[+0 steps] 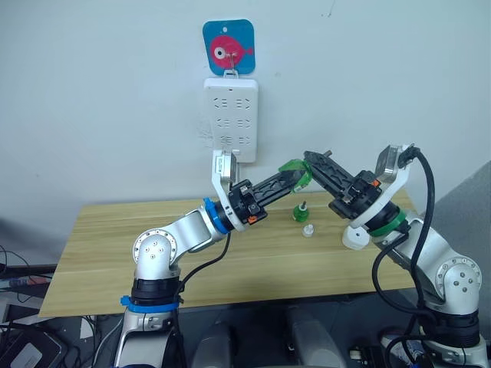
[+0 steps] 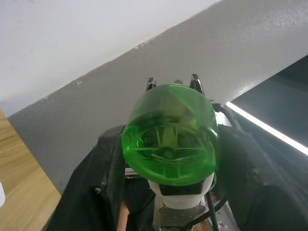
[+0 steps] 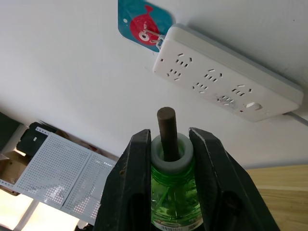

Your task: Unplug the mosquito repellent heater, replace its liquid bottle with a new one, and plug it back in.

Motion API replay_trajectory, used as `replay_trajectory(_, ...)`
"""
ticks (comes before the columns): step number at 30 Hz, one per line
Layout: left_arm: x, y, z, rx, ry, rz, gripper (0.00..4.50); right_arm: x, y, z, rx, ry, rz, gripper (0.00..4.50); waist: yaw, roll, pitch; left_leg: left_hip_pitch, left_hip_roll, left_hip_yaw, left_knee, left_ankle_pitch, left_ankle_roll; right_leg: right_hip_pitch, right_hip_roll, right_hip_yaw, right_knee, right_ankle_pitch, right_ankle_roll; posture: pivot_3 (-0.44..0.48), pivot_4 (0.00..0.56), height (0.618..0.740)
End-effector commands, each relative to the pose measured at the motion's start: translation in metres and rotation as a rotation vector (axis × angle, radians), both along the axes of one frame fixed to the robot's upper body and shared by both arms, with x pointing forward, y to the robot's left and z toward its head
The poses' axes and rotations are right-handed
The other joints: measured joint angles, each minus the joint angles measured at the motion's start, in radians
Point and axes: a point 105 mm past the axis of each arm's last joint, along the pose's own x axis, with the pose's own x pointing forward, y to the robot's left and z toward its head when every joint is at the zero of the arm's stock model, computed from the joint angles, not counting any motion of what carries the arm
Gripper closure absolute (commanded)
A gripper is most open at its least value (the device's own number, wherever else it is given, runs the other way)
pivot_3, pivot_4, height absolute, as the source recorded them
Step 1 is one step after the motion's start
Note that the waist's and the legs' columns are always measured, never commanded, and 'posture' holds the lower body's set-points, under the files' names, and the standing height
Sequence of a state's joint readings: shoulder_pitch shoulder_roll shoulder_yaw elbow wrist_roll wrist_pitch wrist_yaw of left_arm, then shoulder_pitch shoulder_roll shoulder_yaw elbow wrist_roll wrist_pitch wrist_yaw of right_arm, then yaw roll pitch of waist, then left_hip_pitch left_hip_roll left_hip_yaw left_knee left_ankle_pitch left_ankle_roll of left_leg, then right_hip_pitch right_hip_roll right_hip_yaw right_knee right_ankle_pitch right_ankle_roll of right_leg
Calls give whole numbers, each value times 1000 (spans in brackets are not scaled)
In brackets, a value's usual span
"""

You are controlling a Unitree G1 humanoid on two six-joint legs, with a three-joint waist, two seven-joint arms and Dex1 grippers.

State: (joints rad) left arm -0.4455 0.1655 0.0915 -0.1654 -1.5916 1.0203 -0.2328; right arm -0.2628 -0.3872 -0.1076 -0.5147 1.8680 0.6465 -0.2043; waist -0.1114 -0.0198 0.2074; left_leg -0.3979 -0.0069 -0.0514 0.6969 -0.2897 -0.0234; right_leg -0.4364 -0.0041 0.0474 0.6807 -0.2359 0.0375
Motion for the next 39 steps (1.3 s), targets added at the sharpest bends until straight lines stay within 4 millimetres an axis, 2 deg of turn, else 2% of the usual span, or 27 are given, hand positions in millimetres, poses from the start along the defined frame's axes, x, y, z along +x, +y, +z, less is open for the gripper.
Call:
replay_trajectory(1, -3, -3, 15, -35, -50, -6, 2145, -9, 7, 7, -20, -43, 35, 3688, 0, 0, 0, 0, 0, 0, 0, 0, 0, 0, 0, 0, 0, 0, 0, -169, 139, 733)
replay_trajectory(12, -5, -4, 14, -29, -59, 11, 2145, -11, 9, 5, -32, -18, 32, 3688, 0, 0, -2, 0, 0, 0, 0, 0, 0, 0, 0, 0, 0, 0, 0, -165, 138, 733)
replay_trajectory(17, -6, 3, 7, 18, -81, 25, 2145, -2, -15, -5, -136, 8, -105, 1935, 1, 0, -2, 0, 0, 0, 0, 0, 0, 0, 0, 0, 0, 0, 0, -167, 148, 733)
replay_trajectory(22, -1, 19, -8, 130, -115, 77, 2145, 0, -65, -48, -545, 88, -304, 121, 9, 0, -2, 0, 0, 1, 0, 0, 0, 0, 0, 0, -1, 0, 0, -169, 168, 733)
replay_trajectory(23, 0, 22, -11, 150, -118, 87, 2145, -1, -73, -57, -635, 103, -332, 0, 10, 0, -2, 0, -1, 1, 0, 0, 0, 0, 0, 0, -1, 0, 0, -172, 172, 733)
replay_trajectory(26, 0, 28, -24, 243, -163, 106, 2145, -9, -91, -82, -979, 101, -352, 0, 13, 1, -2, 1, 0, 3, 0, 0, 0, 0, 1, 3, -1, -1, 0, -184, 186, 733)
replay_trajectory(29, -2, 32, -36, 328, -221, 105, 2145, -3, -110, -98, -1202, 156, -461, 0, 10, 0, -2, 3, 0, 6, -1, 0, 0, 0, 4, 7, -1, -2, 2, -187, 197, 733)
replay_trajectory(33, -4, 32, -46, 368, -262, 89, 2145, 10, -114, -111, -1256, 306, -525, 0, 7, -1, -1, 5, 1, 10, -2, 0, 0, 0, 7, 17, -1, -3, 5, -190, 206, 733)
replay_trajectory(39, -8, 28, -54, 391, -308, 57, 2145, 40, -128, -124, -1280, 521, -661, 0, 4, -3, 0, 4, 2, 13, -2, 0, 1, -1, 6, 21, -2, -2, 2, -184, 212, 733)
